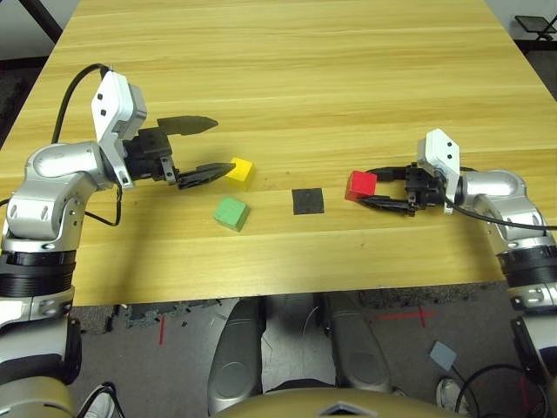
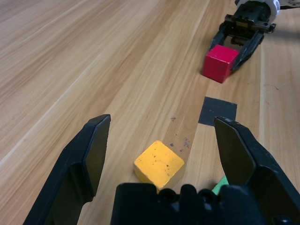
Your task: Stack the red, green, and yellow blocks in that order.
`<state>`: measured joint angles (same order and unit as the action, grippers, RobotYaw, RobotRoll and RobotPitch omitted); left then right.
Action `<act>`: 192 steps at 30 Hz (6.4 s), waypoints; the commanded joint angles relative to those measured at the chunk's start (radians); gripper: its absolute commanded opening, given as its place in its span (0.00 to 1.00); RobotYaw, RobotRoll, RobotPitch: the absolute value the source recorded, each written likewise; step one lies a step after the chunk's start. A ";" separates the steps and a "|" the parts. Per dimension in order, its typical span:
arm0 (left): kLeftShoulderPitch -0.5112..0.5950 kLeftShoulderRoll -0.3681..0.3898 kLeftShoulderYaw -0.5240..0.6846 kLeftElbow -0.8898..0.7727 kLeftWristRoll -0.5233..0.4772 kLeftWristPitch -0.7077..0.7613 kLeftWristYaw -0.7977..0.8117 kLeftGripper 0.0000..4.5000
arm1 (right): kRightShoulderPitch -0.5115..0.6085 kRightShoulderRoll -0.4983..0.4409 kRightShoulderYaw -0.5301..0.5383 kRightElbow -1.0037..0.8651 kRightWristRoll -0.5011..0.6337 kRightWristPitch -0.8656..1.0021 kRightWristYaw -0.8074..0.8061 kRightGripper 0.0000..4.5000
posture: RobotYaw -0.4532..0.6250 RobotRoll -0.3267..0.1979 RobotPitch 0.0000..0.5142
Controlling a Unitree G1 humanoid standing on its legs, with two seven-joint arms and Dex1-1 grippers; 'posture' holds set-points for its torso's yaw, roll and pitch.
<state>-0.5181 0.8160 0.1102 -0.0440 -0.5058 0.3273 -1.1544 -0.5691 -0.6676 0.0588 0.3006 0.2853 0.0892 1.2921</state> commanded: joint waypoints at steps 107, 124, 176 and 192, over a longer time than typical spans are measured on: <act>-0.056 0.127 -0.191 -0.049 0.161 0.071 -0.288 0.46 | -0.239 -0.052 -0.076 -0.037 0.109 0.188 0.097 1.00 | 0.56 0.58 0.52; -0.241 -0.086 -0.308 -0.220 0.113 0.454 0.037 0.46 | -0.147 -0.080 -0.031 -0.077 0.109 0.127 0.234 1.00 | 0.54 0.59 0.54; -0.234 -0.237 -0.475 -0.235 0.178 0.451 0.169 0.46 | -0.201 -0.041 -0.001 -0.042 0.128 0.132 0.267 1.00 | 0.52 0.61 0.60; -0.219 -0.024 -0.182 -0.185 -0.011 0.384 -0.061 0.99 | -0.210 -0.040 -0.007 -0.007 0.122 0.113 0.272 1.00 | 0.56 0.63 0.58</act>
<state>-0.7488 0.7651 -0.0979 -0.2679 -0.5088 0.7732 -1.1527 -0.7796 -0.7089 0.0562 0.2857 0.4054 0.2136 1.5547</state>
